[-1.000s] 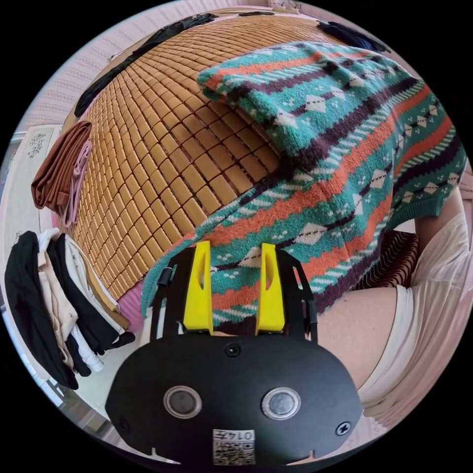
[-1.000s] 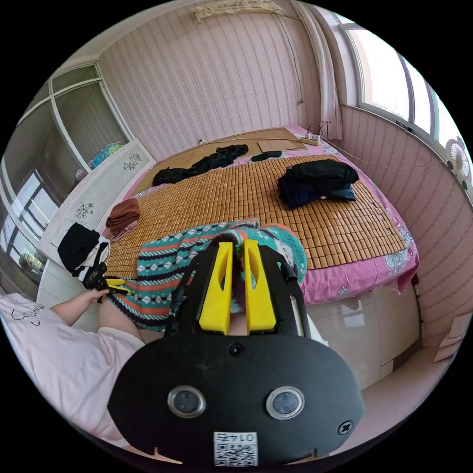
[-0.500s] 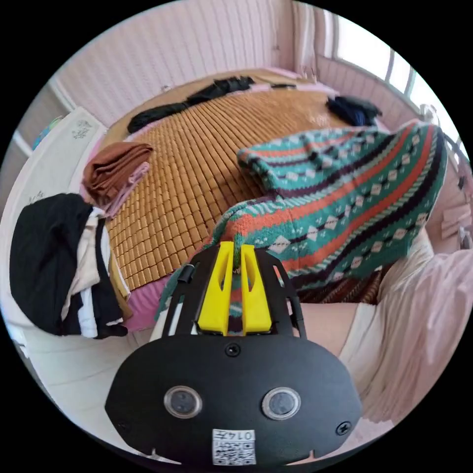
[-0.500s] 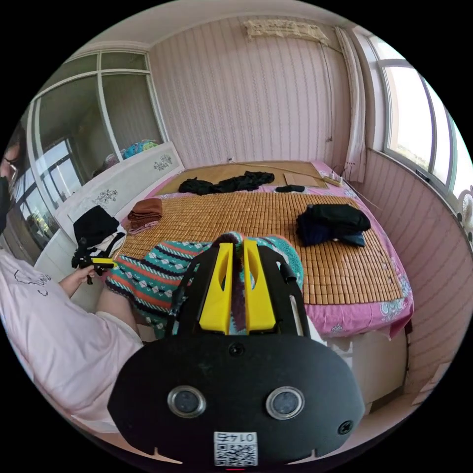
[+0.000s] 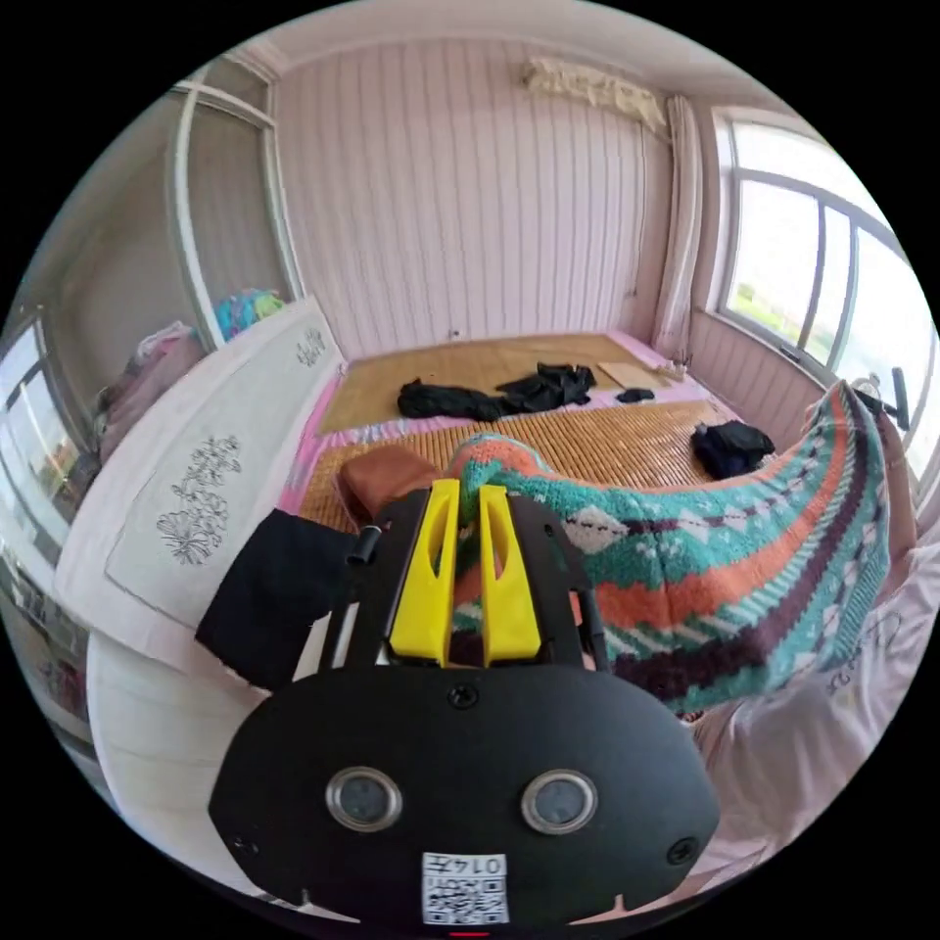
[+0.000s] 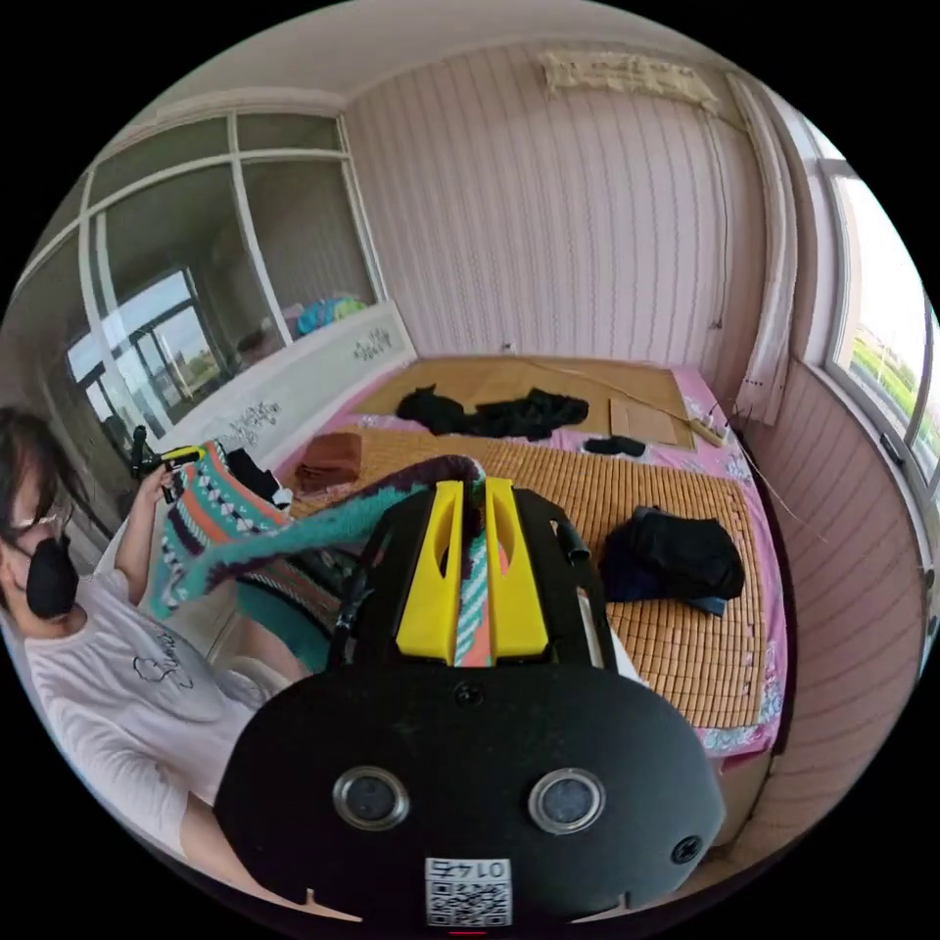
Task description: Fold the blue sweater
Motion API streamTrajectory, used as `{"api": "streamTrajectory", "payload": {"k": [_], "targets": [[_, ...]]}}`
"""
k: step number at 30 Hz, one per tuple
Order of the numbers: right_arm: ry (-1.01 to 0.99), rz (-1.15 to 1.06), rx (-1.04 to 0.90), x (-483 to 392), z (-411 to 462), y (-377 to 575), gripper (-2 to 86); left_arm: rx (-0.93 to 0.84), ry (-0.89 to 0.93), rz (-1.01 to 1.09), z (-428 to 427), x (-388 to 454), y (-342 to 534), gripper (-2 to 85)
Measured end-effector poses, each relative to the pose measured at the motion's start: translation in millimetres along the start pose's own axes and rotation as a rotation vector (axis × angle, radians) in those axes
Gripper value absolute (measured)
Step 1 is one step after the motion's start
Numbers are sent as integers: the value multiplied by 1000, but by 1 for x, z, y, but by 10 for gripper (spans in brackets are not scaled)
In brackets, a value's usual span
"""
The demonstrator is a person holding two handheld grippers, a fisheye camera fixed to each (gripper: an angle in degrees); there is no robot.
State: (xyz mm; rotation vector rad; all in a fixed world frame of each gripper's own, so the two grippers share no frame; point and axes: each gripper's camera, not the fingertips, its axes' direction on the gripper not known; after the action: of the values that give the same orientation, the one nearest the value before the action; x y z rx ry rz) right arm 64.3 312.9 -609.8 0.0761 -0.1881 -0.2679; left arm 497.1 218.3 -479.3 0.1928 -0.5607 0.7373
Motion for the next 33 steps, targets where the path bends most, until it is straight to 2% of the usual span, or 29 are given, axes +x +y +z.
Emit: {"api": "streamTrajectory", "payload": {"k": [1, 3, 6, 10, 12, 15, 20, 22, 24, 26, 28, 29, 30, 33], "targets": [[2, 56, -97, 25, 51, -23, 44, -42, 19, -17, 23, -8, -15, 62], [39, 185, -210, 63, 131, -39, 49, -204, 62, -136, 137, -30, -47, 63], [197, 400, -275, 101, 225, -16, 42, -321, -5, -285, 241, -35, -30, 60], [173, 272, -272, 83, 295, 43, 55, -286, 89, -249, 287, -8, 24, 61], [144, 226, -293, 68, 318, 76, 73, -338, 217, -160, 309, 24, 79, 62], [95, 159, -358, 38, 355, 128, 102, -451, 231, -38, 339, 74, 150, 66], [84, 157, -406, -3, 389, 170, 118, -532, 293, -32, 388, 128, 218, 79], [33, 144, -375, -28, 393, 181, 97, -535, 286, -30, 400, 142, 228, 82], [35, 27, -399, -53, 403, 188, 77, -510, 296, -19, 413, 161, 238, 82], [152, -61, -467, -66, 422, 196, 35, -532, 256, 16, 430, 177, 248, 81], [355, -90, -526, -56, 448, 205, 1, -587, 156, 60, 454, 190, 262, 75], [375, -87, -560, -50, 455, 207, -1, -631, 103, 84, 473, 196, 275, 72], [355, -59, -617, -36, 465, 209, -4, -555, 109, 96, 471, 199, 283, 70], [265, 67, -585, -16, 457, 189, -2, -588, 144, 36, 475, 196, 290, 70]]}}
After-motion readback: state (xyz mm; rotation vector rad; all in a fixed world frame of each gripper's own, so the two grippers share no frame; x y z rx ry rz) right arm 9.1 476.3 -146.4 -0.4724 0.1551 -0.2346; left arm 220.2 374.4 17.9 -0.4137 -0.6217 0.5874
